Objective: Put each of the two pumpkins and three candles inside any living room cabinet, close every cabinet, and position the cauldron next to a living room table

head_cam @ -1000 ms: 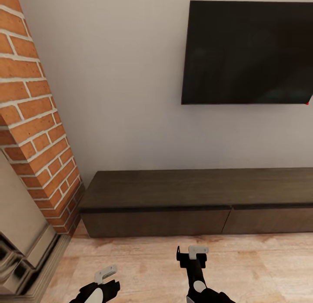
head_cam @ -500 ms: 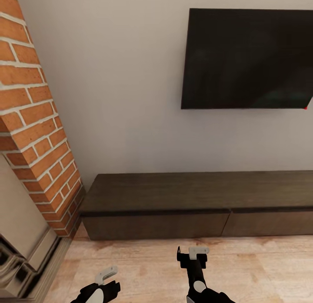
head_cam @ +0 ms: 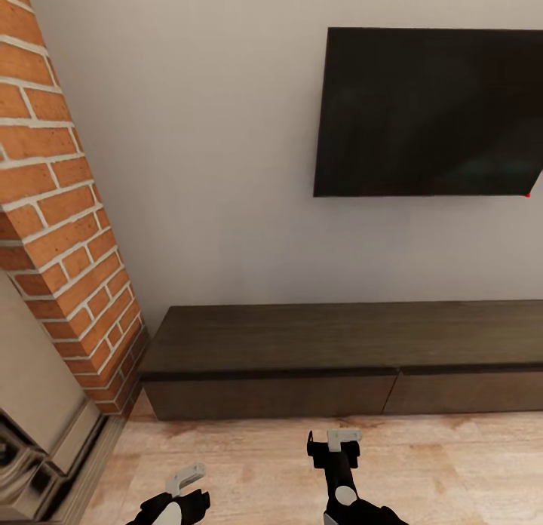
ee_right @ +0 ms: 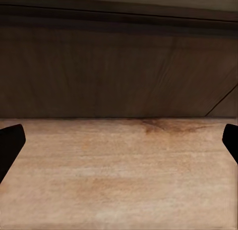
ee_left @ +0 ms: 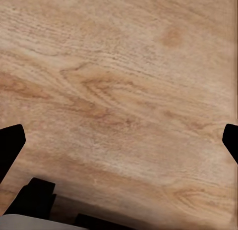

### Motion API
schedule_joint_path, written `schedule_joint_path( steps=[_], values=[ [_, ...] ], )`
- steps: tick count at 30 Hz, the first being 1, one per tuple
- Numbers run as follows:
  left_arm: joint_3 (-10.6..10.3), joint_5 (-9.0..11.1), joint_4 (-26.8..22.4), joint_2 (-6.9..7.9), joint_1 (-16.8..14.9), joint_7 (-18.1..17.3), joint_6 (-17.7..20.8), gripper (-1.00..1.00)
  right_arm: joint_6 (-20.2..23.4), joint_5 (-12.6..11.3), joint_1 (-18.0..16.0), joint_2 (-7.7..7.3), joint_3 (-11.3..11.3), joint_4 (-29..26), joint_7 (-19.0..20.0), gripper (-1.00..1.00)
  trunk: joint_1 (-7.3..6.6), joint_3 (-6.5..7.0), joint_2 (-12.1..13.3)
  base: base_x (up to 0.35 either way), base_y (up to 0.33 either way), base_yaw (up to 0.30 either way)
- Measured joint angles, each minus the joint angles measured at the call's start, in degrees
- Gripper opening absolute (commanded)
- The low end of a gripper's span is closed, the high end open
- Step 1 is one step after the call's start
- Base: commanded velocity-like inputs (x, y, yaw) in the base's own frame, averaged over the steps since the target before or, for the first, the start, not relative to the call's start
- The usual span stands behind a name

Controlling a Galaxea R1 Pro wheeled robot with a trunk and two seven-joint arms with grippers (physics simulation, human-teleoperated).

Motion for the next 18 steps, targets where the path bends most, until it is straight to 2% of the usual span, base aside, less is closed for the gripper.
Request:
schedule_joint_path(
  steps=[18],
  values=[
    [-0.08, 0.02, 0.46, -0.39, 0.0, 0.01, -1.49, 1.0, 0.15, -0.01, 0.02, 0.05, 0.0, 0.0, 0.18, 1.0, -3.95, 3.23, 7.22, 0.0, 0.0, 0.0]
  ],
)
